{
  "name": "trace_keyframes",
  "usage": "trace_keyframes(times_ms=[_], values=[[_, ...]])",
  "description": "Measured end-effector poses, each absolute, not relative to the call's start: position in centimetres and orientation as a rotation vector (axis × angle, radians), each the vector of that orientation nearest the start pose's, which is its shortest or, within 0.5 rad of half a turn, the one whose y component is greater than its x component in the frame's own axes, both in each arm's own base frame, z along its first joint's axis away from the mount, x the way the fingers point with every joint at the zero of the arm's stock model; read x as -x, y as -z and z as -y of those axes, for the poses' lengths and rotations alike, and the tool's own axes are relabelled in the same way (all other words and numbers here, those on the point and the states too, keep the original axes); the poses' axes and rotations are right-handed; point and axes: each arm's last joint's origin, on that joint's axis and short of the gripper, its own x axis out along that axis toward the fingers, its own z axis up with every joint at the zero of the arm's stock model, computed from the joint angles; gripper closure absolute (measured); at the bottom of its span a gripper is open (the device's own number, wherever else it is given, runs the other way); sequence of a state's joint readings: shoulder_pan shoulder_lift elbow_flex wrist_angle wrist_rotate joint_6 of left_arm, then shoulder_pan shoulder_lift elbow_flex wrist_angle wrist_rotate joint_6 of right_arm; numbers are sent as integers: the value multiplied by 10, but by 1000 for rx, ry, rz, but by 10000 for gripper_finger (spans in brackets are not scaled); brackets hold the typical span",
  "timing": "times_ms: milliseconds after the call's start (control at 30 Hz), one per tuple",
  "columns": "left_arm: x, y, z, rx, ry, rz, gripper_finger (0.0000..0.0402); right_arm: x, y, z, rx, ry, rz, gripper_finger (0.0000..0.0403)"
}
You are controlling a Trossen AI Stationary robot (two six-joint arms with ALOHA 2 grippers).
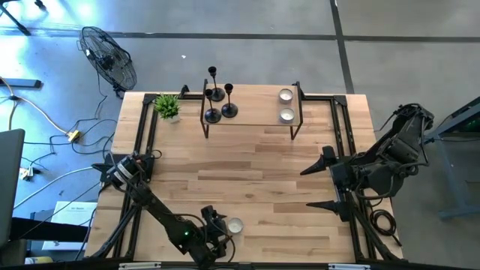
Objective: Pick & Place candle stick holders
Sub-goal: Put the red patterned scented candle on the shelf
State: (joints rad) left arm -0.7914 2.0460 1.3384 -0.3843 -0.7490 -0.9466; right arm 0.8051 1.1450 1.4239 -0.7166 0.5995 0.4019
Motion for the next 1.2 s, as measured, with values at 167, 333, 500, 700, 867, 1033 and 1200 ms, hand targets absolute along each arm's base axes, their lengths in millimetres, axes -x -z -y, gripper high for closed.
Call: trace_keyframes(times_ms=[167,333,500,700,867,1033,1200], values=[[-300,-146,276,138,-317,-695,50,-160,-431,-143,-122,-134,-357,5],[-302,-147,278,171,-302,-676,50,-160,-432,-143,-130,-136,-347,6],[-308,-148,273,184,-303,-681,50,-160,-432,-143,-130,-136,-347,5],[-318,-146,263,214,-275,-747,50,-160,-433,-143,-137,-138,-339,4],[-325,-146,255,208,-265,-760,50,-160,-434,-143,-140,-139,-337,6],[-330,-147,254,261,-237,-776,50,-160,-434,-143,-142,-139,-338,4],[-330,-147,254,264,-233,-778,50,-160,-434,-143,-141,-139,-338,6]])
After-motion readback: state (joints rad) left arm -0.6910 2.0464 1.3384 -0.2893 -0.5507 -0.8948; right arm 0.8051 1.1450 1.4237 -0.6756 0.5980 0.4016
